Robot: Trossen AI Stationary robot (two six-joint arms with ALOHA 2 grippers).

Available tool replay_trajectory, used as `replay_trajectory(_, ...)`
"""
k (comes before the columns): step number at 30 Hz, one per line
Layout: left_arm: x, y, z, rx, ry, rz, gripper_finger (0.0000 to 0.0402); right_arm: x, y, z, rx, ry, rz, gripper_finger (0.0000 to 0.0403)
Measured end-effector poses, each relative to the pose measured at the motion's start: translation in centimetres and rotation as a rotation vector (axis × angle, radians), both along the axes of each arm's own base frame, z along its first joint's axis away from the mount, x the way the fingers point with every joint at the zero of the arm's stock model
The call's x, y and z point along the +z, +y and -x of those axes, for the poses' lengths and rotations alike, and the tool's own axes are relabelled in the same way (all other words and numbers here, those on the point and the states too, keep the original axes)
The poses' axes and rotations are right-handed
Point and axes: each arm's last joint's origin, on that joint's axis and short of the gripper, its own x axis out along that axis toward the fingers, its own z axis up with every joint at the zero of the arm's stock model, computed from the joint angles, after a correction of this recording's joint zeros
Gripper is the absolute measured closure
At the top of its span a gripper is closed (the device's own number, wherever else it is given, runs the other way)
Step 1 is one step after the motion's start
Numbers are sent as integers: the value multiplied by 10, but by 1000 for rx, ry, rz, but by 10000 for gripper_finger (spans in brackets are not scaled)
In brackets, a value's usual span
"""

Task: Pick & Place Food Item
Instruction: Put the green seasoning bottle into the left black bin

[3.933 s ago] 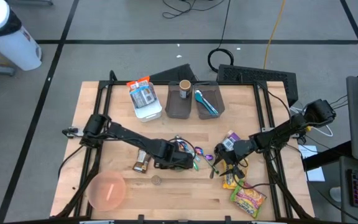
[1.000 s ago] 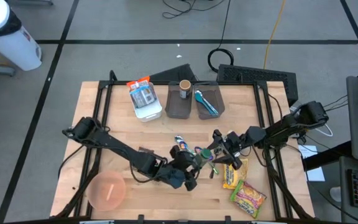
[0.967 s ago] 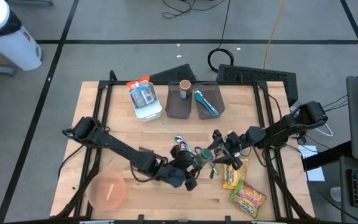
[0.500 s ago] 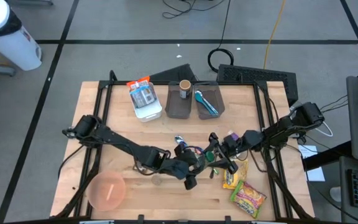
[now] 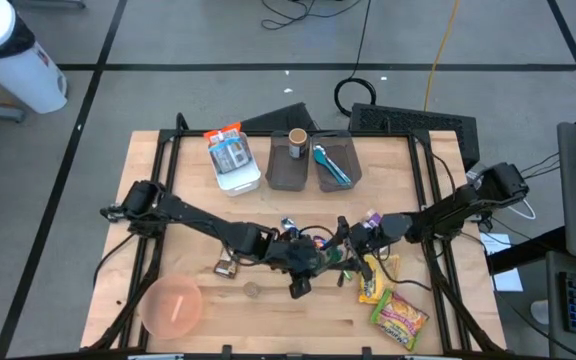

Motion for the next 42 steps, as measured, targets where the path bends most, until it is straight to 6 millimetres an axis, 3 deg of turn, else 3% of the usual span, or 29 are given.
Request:
replay_trajectory(10, -2, 22, -4, -24, 45, 67, 196, 2, 1, -11, -7, 147, 71, 140)
replay_trajectory(20, -3, 22, -3, -26, 60, 69, 196, 3, -8, -14, 31, 152, 51, 142)
replay_trajectory(29, -3, 22, -3, -23, 63, 69, 196, 2, -9, -14, 26, 166, 49, 211)
replay_trajectory(38, -3, 22, -3, -14, 62, 69, 195, 2, -9, -14, 26, 164, 52, 214)
replay_trajectory(42, -2, 23, -4, -10, 50, 64, 131, 2, -10, -14, 27, 160, 65, 214)
